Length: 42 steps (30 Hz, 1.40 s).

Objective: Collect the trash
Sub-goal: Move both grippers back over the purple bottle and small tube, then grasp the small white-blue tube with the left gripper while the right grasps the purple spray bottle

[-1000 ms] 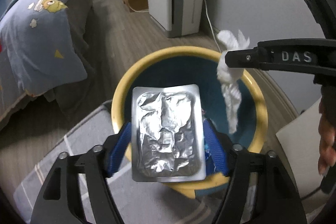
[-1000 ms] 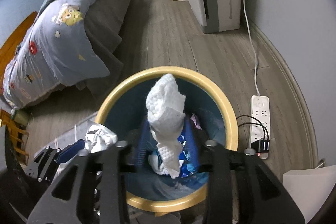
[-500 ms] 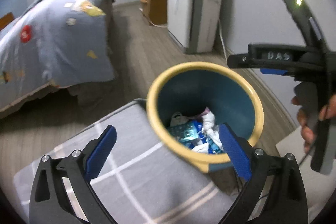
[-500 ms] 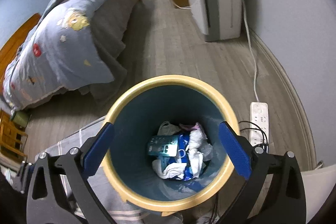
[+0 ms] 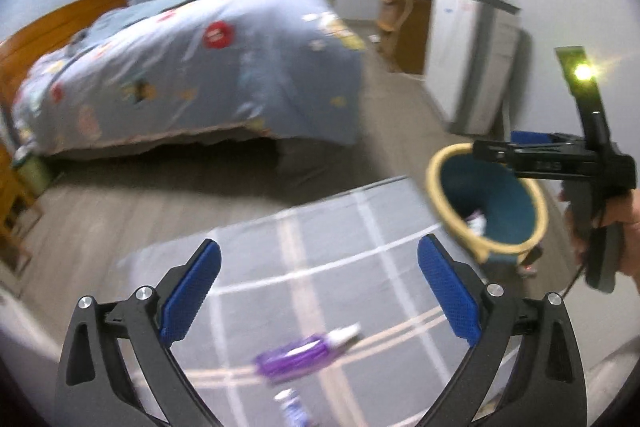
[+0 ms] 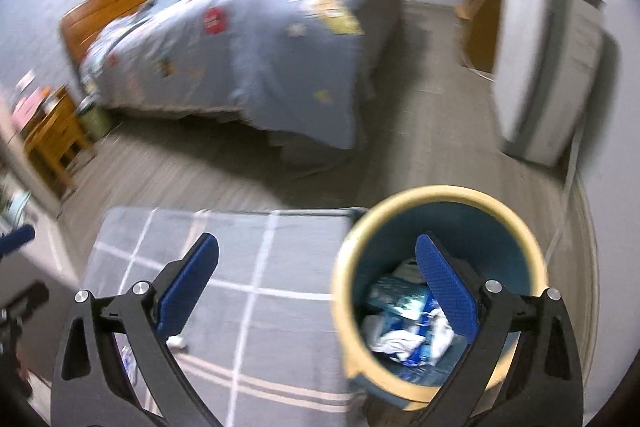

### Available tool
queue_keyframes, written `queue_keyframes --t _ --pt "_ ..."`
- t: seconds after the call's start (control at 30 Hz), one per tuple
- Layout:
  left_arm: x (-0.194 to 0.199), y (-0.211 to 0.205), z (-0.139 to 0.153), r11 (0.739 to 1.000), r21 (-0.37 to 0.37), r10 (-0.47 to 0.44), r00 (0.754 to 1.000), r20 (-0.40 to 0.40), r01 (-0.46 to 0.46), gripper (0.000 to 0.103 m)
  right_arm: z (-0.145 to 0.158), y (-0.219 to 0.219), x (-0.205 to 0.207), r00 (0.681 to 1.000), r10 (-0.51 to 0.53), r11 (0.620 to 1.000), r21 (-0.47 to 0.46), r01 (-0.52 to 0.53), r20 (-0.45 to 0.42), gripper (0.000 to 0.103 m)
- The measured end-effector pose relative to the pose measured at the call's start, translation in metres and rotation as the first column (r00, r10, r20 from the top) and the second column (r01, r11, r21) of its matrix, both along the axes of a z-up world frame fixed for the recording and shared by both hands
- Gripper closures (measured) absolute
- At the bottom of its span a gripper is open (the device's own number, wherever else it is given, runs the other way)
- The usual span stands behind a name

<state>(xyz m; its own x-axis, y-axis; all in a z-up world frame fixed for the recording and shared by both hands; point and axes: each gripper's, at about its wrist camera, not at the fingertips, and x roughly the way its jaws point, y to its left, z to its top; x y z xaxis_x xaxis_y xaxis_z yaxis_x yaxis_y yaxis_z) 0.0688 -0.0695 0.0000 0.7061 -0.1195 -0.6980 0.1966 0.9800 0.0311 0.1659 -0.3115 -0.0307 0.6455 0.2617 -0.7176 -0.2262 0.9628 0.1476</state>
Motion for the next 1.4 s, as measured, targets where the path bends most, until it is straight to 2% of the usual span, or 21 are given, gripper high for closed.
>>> queue_keyframes --t 0.1,0.2,0.3,0.43,0.57,0.6,0.63,0.8,0.97,1.07,1.27,1.4 --pt "-0.018 0.031 -0.014 0.996 0.003 0.085 0.996 -0.019 -0.085 0.005 -0.001 0.029 -0.003 0.997 0.081 0.996 -0.048 -0.081 -0.001 0.006" --pt "-0.031 0.051 -0.050 0.986 0.045 0.163 0.982 -0.092 -0.160 0.005 -0.003 0.051 -0.005 0.992 0.123 0.989 -0.086 -0.123 -0.007 0.006" --pt "-0.037 0.055 -0.085 0.979 0.094 0.192 0.967 -0.169 -0.178 0.005 -0.005 0.066 -0.005 0.991 0.128 0.988 -0.086 -0.130 -0.025 0.006" --pt "-0.048 0.053 -0.123 0.975 0.124 0.209 0.954 -0.214 -0.186 0.006 -0.007 0.081 -0.007 0.990 0.138 0.987 -0.078 -0.141 -0.041 0.006" --pt "-0.055 0.047 -0.157 0.981 0.109 0.184 0.936 -0.299 -0.158 0.010 -0.008 0.095 -0.011 0.985 0.169 0.978 -0.116 -0.173 -0.043 0.006" --pt "-0.055 0.043 -0.161 0.984 0.105 0.168 0.935 -0.311 -0.141 0.017 -0.008 0.100 -0.012 0.983 0.176 0.976 -0.124 -0.180 -0.043 0.006" --pt "-0.056 0.040 -0.165 0.987 0.102 0.151 0.934 -0.323 -0.124 0.032 -0.009 0.102 -0.013 0.982 0.183 0.974 -0.130 -0.187 -0.045 0.006" --pt "-0.056 0.033 -0.186 0.994 0.075 0.101 0.908 -0.408 -0.077 0.068 -0.012 0.110 -0.017 0.977 0.208 0.964 -0.157 -0.214 -0.054 0.006" --pt "-0.056 0.051 -0.171 0.992 0.052 0.125 0.918 -0.376 -0.114 0.071 -0.016 0.120 -0.017 0.971 0.230 0.957 -0.167 -0.237 -0.060 0.006" --pt "-0.058 0.061 -0.143 0.992 0.054 0.123 0.936 -0.330 -0.112 0.071 -0.019 0.130 -0.018 0.964 0.255 0.949 -0.172 -0.263 -0.068 0.006" --pt "-0.039 0.080 -0.060 0.997 0.054 0.058 0.979 -0.195 -0.048 0.071 -0.031 0.154 -0.022 0.944 0.314 0.930 -0.166 -0.327 -0.099 0.006" --pt "-0.024 0.090 -0.043 0.996 0.083 0.030 0.990 -0.135 -0.019 0.071 -0.045 0.178 -0.033 0.906 0.403 0.890 -0.179 -0.421 -0.128 0.006"
